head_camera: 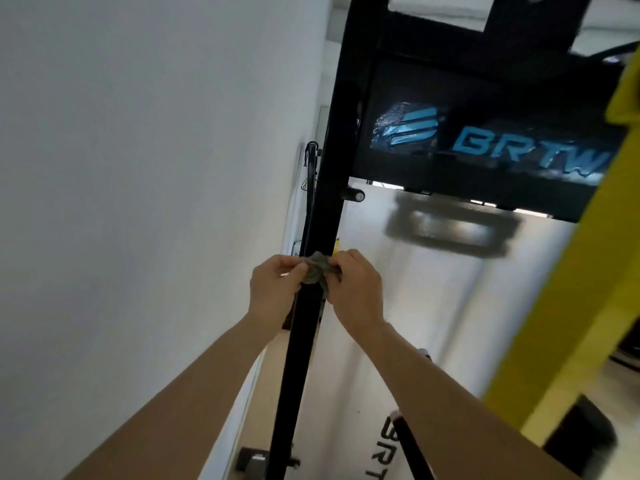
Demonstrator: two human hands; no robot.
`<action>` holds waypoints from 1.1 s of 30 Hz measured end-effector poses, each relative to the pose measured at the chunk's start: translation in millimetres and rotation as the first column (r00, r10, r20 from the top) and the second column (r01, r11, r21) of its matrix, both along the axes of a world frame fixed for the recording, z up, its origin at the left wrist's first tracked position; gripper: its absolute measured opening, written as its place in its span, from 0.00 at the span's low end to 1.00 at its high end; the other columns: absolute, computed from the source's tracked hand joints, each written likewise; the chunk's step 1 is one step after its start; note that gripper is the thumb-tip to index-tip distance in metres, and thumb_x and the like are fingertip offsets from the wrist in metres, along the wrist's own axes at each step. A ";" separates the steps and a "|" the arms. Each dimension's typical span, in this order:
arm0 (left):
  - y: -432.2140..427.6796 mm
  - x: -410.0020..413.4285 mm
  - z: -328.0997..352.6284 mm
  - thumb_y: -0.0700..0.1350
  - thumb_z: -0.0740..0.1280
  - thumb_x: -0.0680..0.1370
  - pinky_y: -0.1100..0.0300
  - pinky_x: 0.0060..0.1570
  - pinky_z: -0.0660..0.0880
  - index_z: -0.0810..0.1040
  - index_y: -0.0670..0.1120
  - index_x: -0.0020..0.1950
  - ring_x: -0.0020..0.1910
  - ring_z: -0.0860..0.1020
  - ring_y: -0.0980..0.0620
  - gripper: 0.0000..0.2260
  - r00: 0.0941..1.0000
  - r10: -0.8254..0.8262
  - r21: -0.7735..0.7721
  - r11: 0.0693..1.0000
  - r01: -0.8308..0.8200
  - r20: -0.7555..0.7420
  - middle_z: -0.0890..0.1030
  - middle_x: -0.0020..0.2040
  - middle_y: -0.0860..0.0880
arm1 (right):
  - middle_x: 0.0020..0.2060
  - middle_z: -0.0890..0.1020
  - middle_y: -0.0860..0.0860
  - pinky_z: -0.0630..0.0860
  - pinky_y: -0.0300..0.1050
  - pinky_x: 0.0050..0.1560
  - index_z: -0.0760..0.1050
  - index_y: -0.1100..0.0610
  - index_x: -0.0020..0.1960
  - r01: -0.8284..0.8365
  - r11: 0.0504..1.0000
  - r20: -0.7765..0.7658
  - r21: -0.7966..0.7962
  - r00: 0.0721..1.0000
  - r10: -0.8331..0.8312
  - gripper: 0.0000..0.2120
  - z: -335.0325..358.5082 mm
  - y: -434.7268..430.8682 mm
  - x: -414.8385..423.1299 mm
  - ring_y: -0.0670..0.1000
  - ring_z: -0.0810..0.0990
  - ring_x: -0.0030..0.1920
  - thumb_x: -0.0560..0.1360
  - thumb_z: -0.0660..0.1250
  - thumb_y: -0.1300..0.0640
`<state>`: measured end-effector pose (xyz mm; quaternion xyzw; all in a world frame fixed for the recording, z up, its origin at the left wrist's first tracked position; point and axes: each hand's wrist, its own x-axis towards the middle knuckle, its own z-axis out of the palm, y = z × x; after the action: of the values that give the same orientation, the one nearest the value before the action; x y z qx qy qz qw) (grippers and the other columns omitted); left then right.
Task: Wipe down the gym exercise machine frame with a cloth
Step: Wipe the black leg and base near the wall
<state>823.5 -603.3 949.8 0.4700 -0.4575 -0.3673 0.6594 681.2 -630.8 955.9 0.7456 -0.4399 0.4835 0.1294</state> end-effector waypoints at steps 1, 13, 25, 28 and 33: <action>9.8 -1.7 7.9 0.39 0.71 0.79 0.54 0.52 0.82 0.82 0.44 0.49 0.49 0.85 0.46 0.01 0.999 -0.029 -0.021 0.999 0.028 -0.017 0.86 0.46 0.46 | 0.39 0.77 0.50 0.77 0.50 0.37 0.76 0.59 0.41 -0.003 1.000 0.041 0.001 0.999 0.003 0.06 10.5 8.9 -1.5 0.50 0.74 0.37 0.72 0.71 0.67; 141.3 -20.0 18.4 0.48 0.70 0.79 0.58 0.53 0.81 0.83 0.44 0.47 0.45 0.83 0.52 0.08 0.883 -0.355 0.120 0.935 0.334 0.308 0.84 0.43 0.48 | 0.30 0.82 0.46 0.71 0.38 0.26 0.80 0.62 0.44 -0.489 0.677 0.608 0.550 0.790 0.077 0.05 14.0 190.9 -86.8 0.46 0.77 0.27 0.75 0.75 0.61; 234.3 -105.4 -34.4 0.58 0.72 0.70 0.60 0.55 0.81 0.76 0.56 0.66 0.56 0.81 0.58 0.25 0.685 -0.586 0.216 0.805 0.552 0.433 0.83 0.56 0.57 | 0.33 0.84 0.53 0.74 0.36 0.30 0.82 0.61 0.45 -0.514 0.644 0.562 0.566 0.813 0.155 0.05 -21.2 263.6 -162.8 0.46 0.79 0.30 0.75 0.75 0.59; 242.7 -137.9 -48.0 0.49 0.75 0.73 0.60 0.53 0.81 0.80 0.51 0.62 0.53 0.83 0.54 0.18 0.704 -0.589 0.204 0.805 0.558 0.398 0.85 0.53 0.53 | 0.32 0.83 0.45 0.73 0.31 0.33 0.84 0.63 0.46 -0.539 0.612 0.539 0.579 0.816 0.208 0.04 -22.4 269.7 -191.6 0.41 0.79 0.31 0.75 0.74 0.61; 248.7 -175.7 -59.6 0.41 0.71 0.78 0.63 0.44 0.79 0.84 0.45 0.50 0.44 0.84 0.52 0.03 0.756 -0.519 0.241 0.855 0.459 0.399 0.85 0.43 0.48 | 0.35 0.84 0.52 0.75 0.38 0.32 0.85 0.59 0.46 -0.501 0.609 0.473 0.615 0.852 0.223 0.02 -28.1 264.8 -246.5 0.43 0.78 0.30 0.75 0.74 0.60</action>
<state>647.8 -354.7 890.2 0.4471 -0.6795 -0.4366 0.3845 434.7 -365.9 927.8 0.7110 -0.4455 0.4119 -0.3555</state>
